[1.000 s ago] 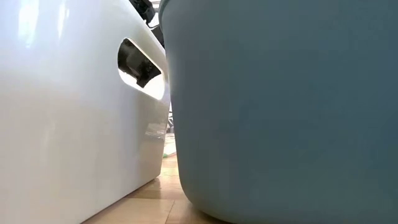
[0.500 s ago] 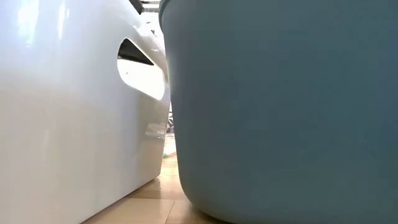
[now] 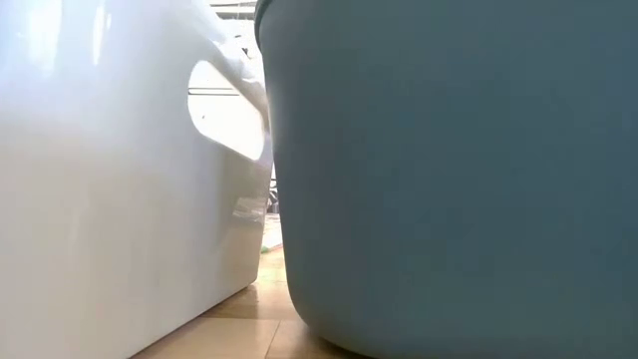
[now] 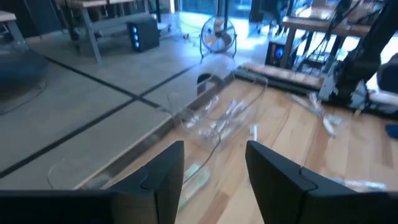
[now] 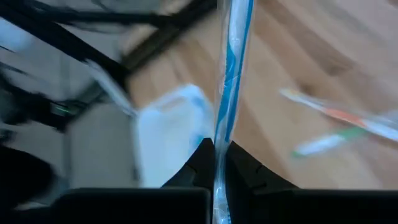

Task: Pick & Place Toothbrushes
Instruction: Put the blue toothbrush into the white bin

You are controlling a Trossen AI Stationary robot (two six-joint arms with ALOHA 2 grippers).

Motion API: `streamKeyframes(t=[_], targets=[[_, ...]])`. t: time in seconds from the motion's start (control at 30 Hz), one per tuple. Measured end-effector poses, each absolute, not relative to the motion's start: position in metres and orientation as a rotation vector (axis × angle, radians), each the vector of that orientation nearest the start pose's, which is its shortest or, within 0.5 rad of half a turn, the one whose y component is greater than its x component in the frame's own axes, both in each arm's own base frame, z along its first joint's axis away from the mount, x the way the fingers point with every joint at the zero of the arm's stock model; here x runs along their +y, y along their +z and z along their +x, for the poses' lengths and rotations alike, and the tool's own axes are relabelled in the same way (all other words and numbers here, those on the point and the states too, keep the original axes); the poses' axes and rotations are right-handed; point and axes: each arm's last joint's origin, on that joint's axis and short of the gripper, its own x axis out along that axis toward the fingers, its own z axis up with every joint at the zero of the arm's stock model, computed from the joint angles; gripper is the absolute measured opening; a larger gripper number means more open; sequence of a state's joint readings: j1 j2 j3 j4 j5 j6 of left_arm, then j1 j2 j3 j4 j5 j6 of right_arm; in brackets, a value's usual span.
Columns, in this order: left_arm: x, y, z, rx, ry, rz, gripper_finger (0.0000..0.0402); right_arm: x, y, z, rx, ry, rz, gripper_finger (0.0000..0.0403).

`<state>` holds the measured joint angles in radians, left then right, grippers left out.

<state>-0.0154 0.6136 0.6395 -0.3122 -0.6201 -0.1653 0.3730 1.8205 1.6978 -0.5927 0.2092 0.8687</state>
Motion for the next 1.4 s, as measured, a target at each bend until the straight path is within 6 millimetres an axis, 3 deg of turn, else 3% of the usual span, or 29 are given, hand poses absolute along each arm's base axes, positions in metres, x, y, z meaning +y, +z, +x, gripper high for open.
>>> streamKeyframes(t=[0.37, 0.5, 0.57, 0.67, 0.83, 0.9, 0.97, 1.17, 1.27, 1.4], targets=[[0.015, 0.294, 0.128, 0.256, 0.614, -0.058, 0.0168, 0.156, 0.339, 0.392, 0.547, -0.043, 0.776, 0.0007], [0.015, 0.293, 0.125, 0.272, 0.616, -0.058, 0.0168, 0.164, 0.317, 0.408, 0.581, 0.024, 0.767, 0.0007], [0.015, 0.294, 0.123, 0.262, 0.617, -0.072, 0.0168, 0.168, 0.306, 0.425, 0.585, 0.061, 0.793, 0.0007], [0.015, 0.294, 0.120, 0.256, 0.619, -0.083, 0.0168, 0.177, 0.286, 0.442, 0.713, 0.044, 0.771, 0.0007], [0.015, 0.295, 0.114, 0.247, 0.621, -0.099, 0.0168, 0.198, 0.283, 0.467, 0.872, 0.016, 0.679, 0.0007], [0.015, 0.295, 0.113, 0.243, 0.622, -0.110, 0.0168, 0.207, 0.278, 0.470, 0.949, -0.018, 0.641, 0.0007], [0.015, 0.294, 0.112, 0.248, 0.621, -0.112, 0.0168, 0.215, 0.261, 0.478, 0.918, 0.002, 0.690, 0.0007], [0.014, 0.293, 0.113, 0.249, 0.605, -0.136, 0.0168, 0.218, 0.224, 0.476, 1.063, -0.107, 0.718, 0.0007], [0.013, 0.293, 0.114, 0.256, 0.580, -0.153, 0.0168, 0.223, 0.217, 0.480, 1.060, -0.085, 0.702, 0.0007], [0.012, 0.292, 0.116, 0.265, 0.555, -0.164, 0.0168, 0.224, 0.223, 0.478, 1.057, -0.068, 0.694, 0.0007]])
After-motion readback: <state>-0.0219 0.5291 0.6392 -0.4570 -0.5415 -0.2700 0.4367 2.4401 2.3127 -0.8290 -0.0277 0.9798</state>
